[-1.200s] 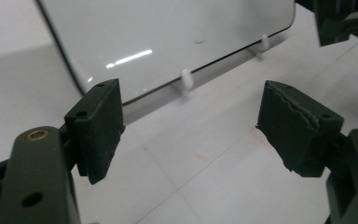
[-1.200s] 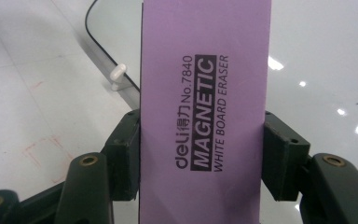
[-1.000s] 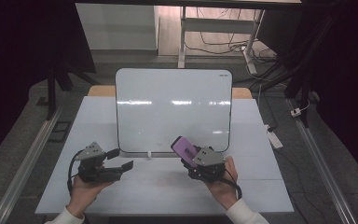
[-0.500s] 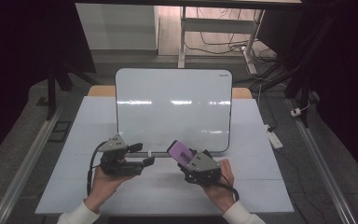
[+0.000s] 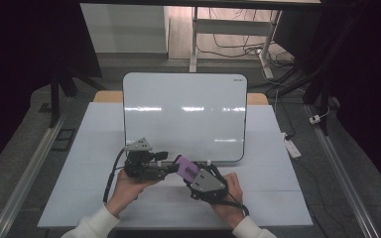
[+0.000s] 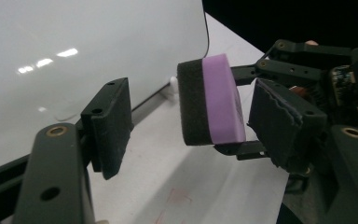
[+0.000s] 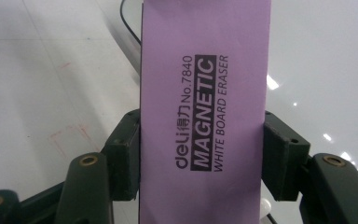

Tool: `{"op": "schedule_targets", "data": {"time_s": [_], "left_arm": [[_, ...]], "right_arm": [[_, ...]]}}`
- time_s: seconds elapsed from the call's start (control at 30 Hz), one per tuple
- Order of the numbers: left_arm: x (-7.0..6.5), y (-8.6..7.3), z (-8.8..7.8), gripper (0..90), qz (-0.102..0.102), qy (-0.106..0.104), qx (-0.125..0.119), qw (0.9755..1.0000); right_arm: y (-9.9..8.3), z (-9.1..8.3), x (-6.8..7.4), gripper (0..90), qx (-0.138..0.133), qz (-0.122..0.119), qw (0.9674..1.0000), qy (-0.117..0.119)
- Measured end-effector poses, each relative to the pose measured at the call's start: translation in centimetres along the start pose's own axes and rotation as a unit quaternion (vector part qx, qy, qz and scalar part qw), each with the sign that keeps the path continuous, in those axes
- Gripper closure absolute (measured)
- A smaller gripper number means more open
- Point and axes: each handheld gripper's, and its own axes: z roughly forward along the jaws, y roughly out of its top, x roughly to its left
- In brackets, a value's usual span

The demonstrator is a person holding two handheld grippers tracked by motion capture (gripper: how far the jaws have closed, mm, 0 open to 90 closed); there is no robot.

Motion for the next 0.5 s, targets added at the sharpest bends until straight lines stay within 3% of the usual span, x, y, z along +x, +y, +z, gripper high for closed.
{"op": "schedule_targets", "data": {"time_s": [0.23, 0.37, 0.5], "left_arm": [[0.12, 0.08, 0.68, 41.3, -0.004, -0.031, 0.018, 0.9993], [0.12, 0.07, 1.05, 53.1, -0.004, -0.051, 0.034, 0.9981], [0.18, 0.16, 1.10, 59.5, -0.011, -0.057, 0.041, 0.9975]], "right_arm": [[0.19, -0.17, 0.55, 39.9, -0.008, -0.034, 0.9994, -0.009], [0.27, -0.16, 0.86, 39.9, -0.006, -0.054, 0.9985, -0.009], [0.11, -0.04, 0.94, 39.8, -0.002, -0.065, 0.9978, -0.012]]}}
